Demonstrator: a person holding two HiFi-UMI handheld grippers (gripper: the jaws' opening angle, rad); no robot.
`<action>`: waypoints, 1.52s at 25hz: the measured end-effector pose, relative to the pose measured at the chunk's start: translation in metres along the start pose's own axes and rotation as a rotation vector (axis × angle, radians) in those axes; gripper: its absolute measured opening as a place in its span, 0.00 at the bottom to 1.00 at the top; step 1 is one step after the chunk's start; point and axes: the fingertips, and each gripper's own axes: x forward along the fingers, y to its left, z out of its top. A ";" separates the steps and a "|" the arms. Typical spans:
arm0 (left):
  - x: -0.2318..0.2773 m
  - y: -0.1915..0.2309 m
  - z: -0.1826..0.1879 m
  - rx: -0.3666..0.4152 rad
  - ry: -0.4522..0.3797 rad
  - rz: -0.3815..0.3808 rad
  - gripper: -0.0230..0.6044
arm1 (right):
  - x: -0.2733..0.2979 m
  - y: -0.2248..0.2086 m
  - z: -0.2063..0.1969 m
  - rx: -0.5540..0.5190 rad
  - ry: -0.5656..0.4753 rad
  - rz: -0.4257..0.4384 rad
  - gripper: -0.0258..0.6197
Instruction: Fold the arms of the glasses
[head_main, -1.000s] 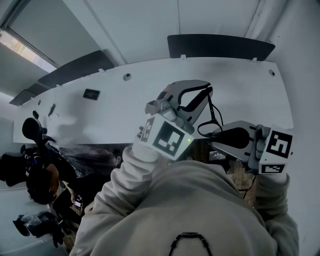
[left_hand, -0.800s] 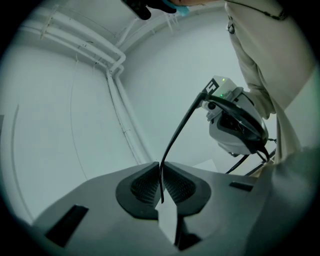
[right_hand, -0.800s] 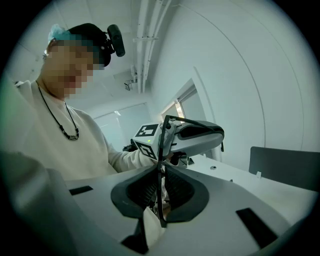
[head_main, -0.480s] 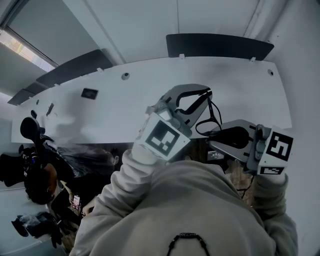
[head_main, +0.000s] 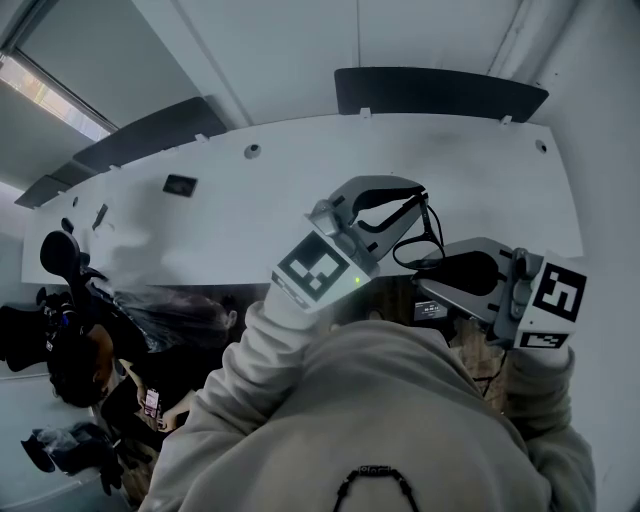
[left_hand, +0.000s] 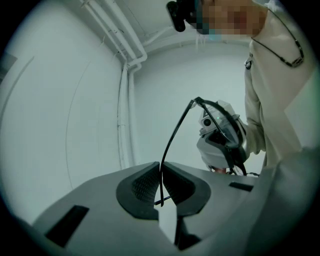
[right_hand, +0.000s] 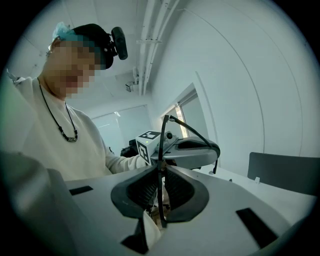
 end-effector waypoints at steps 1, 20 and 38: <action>0.000 -0.002 0.000 -0.011 -0.004 -0.010 0.07 | 0.000 0.000 0.000 0.000 -0.002 -0.001 0.13; 0.000 -0.023 0.005 -0.201 -0.091 -0.156 0.07 | -0.005 -0.003 0.012 -0.024 -0.056 -0.025 0.13; -0.006 -0.032 0.011 -0.322 -0.171 -0.240 0.07 | -0.006 -0.004 0.021 -0.054 -0.072 -0.029 0.13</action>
